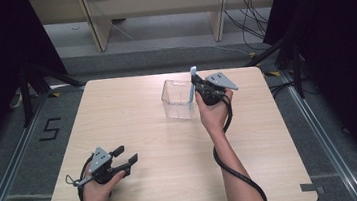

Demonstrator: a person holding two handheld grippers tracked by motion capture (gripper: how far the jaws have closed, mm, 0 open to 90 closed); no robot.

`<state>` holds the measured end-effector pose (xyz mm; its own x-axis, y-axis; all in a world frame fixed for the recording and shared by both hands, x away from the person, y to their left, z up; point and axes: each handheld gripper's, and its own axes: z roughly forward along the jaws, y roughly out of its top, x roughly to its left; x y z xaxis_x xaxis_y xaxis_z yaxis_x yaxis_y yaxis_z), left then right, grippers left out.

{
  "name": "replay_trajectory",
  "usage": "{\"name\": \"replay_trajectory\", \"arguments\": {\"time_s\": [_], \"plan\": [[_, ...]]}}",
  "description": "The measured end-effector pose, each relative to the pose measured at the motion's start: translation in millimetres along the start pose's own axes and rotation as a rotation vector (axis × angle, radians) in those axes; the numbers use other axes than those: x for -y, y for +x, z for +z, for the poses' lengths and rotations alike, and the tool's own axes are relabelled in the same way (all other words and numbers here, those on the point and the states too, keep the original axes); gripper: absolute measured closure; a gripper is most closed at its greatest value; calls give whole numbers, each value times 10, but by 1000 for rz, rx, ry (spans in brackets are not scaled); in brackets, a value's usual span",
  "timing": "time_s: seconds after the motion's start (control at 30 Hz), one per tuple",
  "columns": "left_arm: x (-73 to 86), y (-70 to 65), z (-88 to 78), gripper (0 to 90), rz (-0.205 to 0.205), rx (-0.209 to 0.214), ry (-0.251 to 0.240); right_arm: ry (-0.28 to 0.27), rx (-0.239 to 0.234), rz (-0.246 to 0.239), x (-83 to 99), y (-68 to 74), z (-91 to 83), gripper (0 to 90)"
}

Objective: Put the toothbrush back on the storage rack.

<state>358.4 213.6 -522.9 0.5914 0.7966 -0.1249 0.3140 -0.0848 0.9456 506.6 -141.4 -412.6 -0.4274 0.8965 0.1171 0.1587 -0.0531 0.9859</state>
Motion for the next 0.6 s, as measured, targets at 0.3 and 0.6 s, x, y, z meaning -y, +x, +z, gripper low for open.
{"name": "replay_trajectory", "arguments": {"time_s": [0.3, 0.6], "plan": [[0, -1, -1, 340, -2, -1, -1, 15, 4, -6, 54, -9, 7, 852], [1, -2, -2, 340, -2, 0, 0, 24, 4, -8, 92, -7, 17, 851]]}}
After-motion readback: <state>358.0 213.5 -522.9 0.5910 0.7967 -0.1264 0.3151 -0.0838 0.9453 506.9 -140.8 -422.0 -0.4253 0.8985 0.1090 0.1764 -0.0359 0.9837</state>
